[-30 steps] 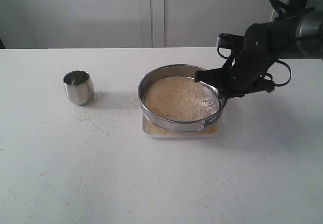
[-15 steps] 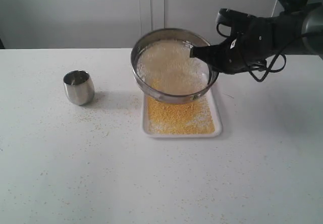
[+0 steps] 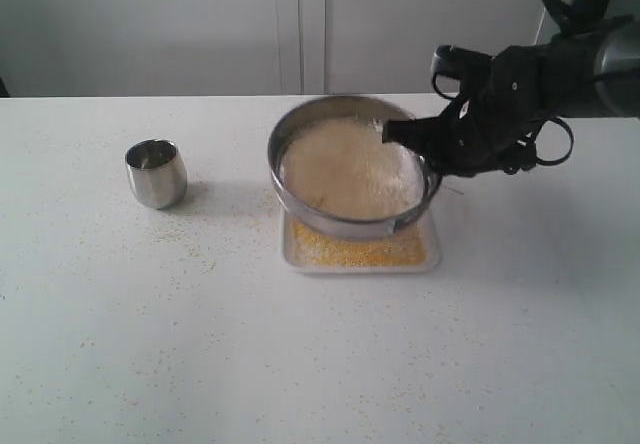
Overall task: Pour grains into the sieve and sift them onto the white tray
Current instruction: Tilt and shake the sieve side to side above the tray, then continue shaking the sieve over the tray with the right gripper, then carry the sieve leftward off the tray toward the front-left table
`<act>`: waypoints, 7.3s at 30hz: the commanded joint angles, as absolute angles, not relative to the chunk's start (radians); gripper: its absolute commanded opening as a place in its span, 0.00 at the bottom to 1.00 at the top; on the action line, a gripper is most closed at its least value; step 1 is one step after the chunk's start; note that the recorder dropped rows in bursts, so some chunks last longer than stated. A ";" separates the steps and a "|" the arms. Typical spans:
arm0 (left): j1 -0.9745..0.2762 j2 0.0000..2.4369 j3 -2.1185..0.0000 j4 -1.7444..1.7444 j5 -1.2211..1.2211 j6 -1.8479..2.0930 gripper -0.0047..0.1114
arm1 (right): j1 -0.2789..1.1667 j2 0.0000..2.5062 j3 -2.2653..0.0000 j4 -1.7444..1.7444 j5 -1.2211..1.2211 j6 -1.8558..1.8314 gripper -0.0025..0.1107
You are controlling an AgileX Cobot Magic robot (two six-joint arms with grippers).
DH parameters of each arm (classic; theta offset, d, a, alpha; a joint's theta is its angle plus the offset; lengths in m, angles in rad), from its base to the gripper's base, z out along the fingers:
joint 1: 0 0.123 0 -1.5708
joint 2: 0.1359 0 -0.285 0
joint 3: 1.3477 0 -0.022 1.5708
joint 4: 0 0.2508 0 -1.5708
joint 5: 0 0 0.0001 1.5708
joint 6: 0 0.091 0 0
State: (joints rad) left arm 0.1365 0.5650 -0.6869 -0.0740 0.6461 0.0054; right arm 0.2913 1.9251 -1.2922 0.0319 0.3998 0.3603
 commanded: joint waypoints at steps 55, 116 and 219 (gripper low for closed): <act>0.137 0.559 -0.684 -0.075 0.652 0.008 0.04 | 0.337 1.887 -1.369 0.011 0.591 0.379 0.02; 0.137 0.559 -0.684 -0.075 0.652 0.008 0.04 | 0.330 1.933 -1.496 0.178 0.805 0.225 0.02; 0.137 0.559 -0.684 -0.075 0.652 0.008 0.04 | 0.580 1.501 -1.284 0.008 0.892 0.530 0.02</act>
State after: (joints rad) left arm 0.1365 0.5650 -0.6869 -0.0715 0.6461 0.0054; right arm 0.5449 1.5203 -1.2919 0.0000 0.9388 0.4806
